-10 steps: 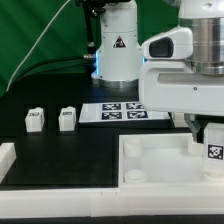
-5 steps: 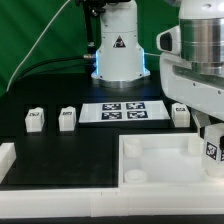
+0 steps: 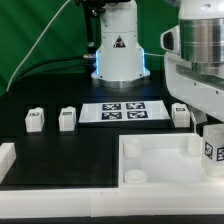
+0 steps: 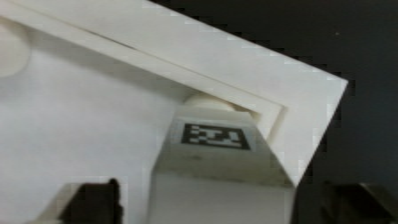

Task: Assemble one leg

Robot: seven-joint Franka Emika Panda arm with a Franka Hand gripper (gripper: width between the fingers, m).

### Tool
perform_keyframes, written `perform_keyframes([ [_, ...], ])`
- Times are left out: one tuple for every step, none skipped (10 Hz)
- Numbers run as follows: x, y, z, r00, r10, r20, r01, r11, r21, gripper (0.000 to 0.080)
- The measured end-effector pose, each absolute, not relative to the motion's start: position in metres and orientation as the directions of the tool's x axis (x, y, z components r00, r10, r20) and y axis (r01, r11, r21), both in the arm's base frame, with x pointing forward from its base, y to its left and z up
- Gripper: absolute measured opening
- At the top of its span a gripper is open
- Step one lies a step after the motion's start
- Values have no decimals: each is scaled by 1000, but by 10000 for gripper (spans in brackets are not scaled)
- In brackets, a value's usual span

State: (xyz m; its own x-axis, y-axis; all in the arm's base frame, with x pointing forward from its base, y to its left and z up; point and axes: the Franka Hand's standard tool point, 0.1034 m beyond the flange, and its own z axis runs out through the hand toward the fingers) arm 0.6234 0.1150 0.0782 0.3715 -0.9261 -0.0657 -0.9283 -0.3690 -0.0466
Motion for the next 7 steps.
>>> perform_keyframes([
  [623, 115, 78, 411, -910, -62, -912, -408, -47, 630],
  [622, 115, 78, 548, -834, -59, -836, -546, -46, 645],
  [621, 114, 78, 688, -724, -50, -726, -687, -41, 645],
  [621, 114, 78, 774, -631, -45, -633, -773, -42, 648],
  [620, 114, 78, 813, -581, -42, -582, -812, -43, 648],
  [620, 113, 78, 874, -485, -34, -486, -873, -43, 648],
  [620, 113, 78, 919, -394, -29, -395, -918, -46, 648],
])
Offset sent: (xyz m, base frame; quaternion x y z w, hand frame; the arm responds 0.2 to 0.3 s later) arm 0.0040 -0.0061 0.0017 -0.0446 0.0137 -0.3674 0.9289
